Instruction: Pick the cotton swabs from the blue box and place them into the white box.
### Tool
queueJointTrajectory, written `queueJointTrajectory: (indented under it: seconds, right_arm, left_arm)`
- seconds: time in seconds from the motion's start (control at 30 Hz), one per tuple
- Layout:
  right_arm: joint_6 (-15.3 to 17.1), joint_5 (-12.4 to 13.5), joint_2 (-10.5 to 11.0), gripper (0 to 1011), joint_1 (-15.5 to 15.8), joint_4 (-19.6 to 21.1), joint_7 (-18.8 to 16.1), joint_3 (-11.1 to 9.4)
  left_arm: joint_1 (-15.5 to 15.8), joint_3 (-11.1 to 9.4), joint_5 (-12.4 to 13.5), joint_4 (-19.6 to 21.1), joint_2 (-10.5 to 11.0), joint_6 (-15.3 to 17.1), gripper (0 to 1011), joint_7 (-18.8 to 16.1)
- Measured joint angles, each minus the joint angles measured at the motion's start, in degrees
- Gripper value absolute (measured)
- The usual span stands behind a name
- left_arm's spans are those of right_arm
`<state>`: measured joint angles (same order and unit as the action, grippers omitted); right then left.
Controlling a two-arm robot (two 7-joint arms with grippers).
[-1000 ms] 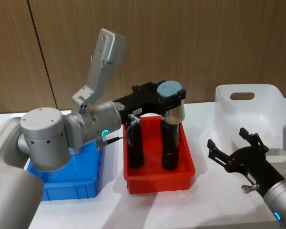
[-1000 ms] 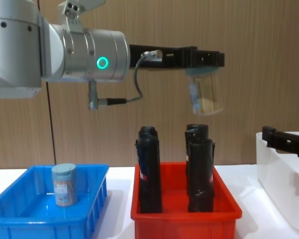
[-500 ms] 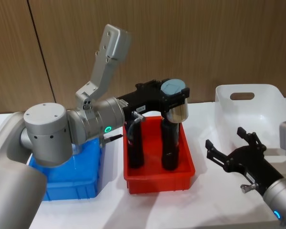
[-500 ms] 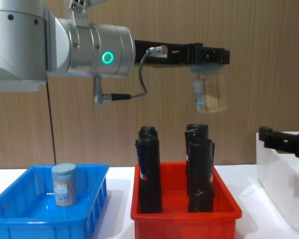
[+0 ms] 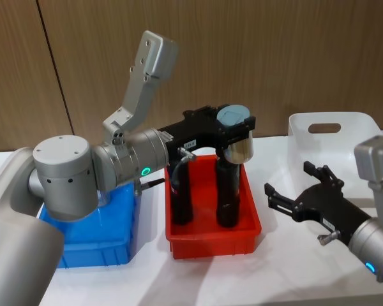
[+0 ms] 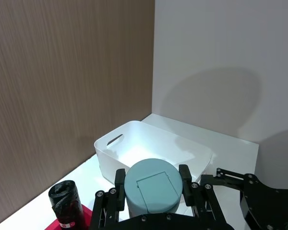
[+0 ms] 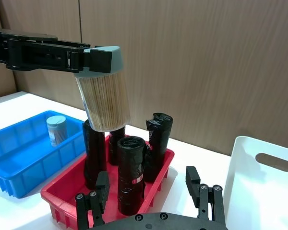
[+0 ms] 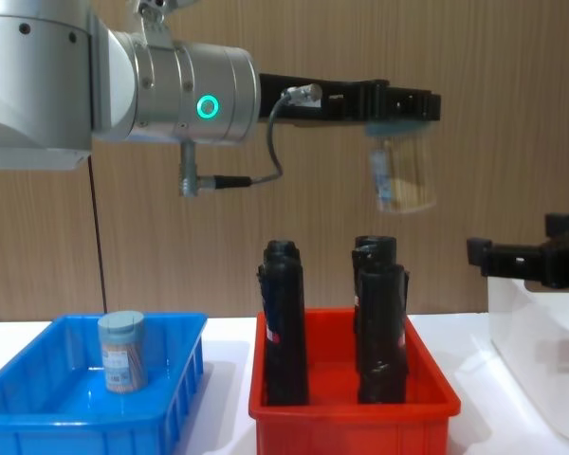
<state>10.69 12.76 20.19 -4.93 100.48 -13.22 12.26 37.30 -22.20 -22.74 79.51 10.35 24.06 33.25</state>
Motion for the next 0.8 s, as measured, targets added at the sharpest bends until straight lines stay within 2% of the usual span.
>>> queueJointTrajectory:
  seconds: [0.27,0.8]
  right_arm:
    - [2.33,-0.63,0.07,1002,-3.43,-2.21,-4.01,-0.45]
    - [4.91,-0.72,-0.24,1002,-8.37,-5.82,-8.86,-1.01]
  left_arm:
    - [0.05,-0.01,0.04,-0.04,-0.04,0.06,670,0.04]
    - [0.12,-0.01,0.06,-0.05,-0.08,0.10,670,0.07]
